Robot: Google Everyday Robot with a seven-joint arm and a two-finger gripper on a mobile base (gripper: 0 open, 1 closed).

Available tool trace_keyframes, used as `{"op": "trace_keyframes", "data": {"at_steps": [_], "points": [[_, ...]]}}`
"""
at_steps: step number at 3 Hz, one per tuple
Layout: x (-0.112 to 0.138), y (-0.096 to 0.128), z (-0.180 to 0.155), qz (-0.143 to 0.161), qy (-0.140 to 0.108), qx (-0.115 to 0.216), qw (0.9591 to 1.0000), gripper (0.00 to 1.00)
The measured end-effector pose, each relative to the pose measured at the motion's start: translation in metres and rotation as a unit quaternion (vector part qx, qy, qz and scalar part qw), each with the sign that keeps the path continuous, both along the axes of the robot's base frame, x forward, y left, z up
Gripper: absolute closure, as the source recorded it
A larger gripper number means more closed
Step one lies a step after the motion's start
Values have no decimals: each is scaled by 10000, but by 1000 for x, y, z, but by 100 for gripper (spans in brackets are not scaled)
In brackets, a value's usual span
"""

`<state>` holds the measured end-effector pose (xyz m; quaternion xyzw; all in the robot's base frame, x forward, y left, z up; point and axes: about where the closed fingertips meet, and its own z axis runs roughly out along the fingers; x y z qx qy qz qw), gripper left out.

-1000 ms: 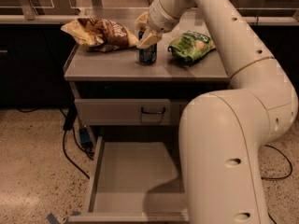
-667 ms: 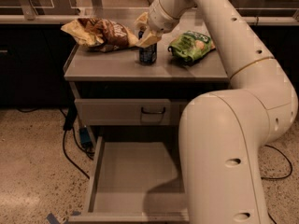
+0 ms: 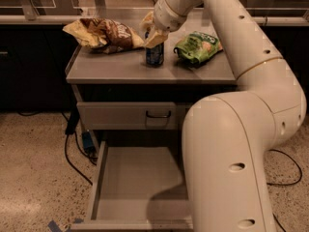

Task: Place pepsi can into middle drawer

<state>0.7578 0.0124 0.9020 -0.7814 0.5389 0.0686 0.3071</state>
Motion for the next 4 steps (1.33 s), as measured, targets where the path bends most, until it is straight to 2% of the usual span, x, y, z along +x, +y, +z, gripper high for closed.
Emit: {"op": "trace_keyframes", "data": {"at_steps": [1,2,3,4], "points": [[-8,7,24,-12,-68,-25,10000,100],[-19,13,58,-10,-258,-104,9996,100],[-38,18,102,-55,-523,-171,9985,100],[-62,20,126,-163,-604,-216,9978,100]]}}
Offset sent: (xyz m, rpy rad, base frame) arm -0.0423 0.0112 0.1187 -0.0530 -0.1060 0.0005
